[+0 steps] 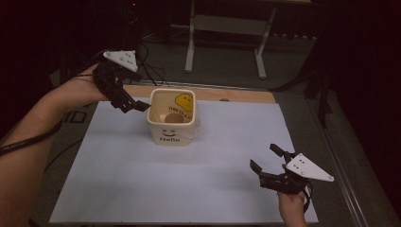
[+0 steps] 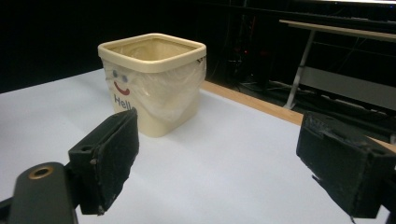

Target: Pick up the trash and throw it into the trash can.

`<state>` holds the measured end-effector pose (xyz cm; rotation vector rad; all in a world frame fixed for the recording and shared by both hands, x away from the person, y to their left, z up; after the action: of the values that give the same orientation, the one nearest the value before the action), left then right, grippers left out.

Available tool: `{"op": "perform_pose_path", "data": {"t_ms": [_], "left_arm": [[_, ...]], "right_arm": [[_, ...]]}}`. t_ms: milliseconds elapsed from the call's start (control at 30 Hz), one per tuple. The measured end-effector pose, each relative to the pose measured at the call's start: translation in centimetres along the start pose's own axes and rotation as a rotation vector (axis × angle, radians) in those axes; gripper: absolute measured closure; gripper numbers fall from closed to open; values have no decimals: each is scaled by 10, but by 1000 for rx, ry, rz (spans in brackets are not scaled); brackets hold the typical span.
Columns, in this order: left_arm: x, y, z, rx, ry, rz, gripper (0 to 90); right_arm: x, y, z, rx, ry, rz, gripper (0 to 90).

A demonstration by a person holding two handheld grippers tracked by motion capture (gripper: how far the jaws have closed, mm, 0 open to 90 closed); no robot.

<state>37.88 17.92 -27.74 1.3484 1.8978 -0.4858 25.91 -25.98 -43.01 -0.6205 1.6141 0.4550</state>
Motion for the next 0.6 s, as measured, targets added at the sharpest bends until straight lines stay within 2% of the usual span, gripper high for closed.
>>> {"op": "perform_pose_path", "data": {"t_ms": [367,500,600], "left_arm": [[37,-29,4,44,-37,-27,17],[48,-38,7,42,-32,-29,17],[55,-44,6,49,-64,-37,17]], "right_arm": [[0,2,0,-2,-1,-4,130],[0,2,1,-5,1,-4,130],[0,3,1,-4,6,-7,131]]}}
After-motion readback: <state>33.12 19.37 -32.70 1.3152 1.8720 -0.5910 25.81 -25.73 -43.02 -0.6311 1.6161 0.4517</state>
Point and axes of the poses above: each handheld gripper's, and its own axes: z roughly forward along the jaws, x roughly out of its underside, y roughly to its left, the point moved 3 cm from there along z, roughly forward along the jaws, and after that the axes turned 6 degrees about -y, right-handed, at the moved point
